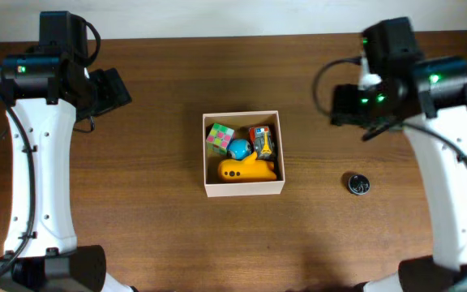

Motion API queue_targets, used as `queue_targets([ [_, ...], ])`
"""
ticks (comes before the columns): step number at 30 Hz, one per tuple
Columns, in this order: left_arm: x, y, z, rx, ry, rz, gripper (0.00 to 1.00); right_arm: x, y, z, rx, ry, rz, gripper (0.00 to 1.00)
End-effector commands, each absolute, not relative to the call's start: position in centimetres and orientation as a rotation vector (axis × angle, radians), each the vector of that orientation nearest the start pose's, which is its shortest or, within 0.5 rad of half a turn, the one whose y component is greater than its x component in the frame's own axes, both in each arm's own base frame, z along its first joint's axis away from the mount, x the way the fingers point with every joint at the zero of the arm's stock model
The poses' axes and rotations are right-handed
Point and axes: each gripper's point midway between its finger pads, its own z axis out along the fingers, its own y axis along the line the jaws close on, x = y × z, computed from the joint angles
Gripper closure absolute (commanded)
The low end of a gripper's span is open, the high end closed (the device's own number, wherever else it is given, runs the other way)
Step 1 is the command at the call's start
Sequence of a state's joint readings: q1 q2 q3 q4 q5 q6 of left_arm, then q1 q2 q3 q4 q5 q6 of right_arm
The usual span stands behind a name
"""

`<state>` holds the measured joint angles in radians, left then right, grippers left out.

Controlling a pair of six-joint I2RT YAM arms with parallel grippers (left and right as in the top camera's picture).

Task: Pack container
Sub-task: 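Carry the blue ball into the box with the right gripper and release, then grasp the black round puck with the right gripper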

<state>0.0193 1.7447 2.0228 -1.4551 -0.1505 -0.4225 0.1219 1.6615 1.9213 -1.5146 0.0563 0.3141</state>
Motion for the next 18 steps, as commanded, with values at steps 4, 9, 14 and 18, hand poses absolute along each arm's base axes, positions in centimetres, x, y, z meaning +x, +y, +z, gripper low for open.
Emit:
queue_targets([
  [4,37.7,3.5,28.0,-0.63,2.631,0.099,0.01,33.4,-1.9,18.5,0.591,2.934,-0.003,0.17],
  [9,37.7,3.5,28.0,-0.63,2.631,0.099,0.01,32.0,-2.6,12.0,0.646,3.009,0.07,0.14],
  [14,37.7,3.5,28.0,-0.63,2.631,0.099,0.01,30.1,-3.1,6.4,0.683,3.04,0.068,0.14],
  [18,37.7,3.5,28.0,-0.629,2.631,0.099,0.01,29.2,-3.6,3.2,0.698,3.032,0.068,0.14],
])
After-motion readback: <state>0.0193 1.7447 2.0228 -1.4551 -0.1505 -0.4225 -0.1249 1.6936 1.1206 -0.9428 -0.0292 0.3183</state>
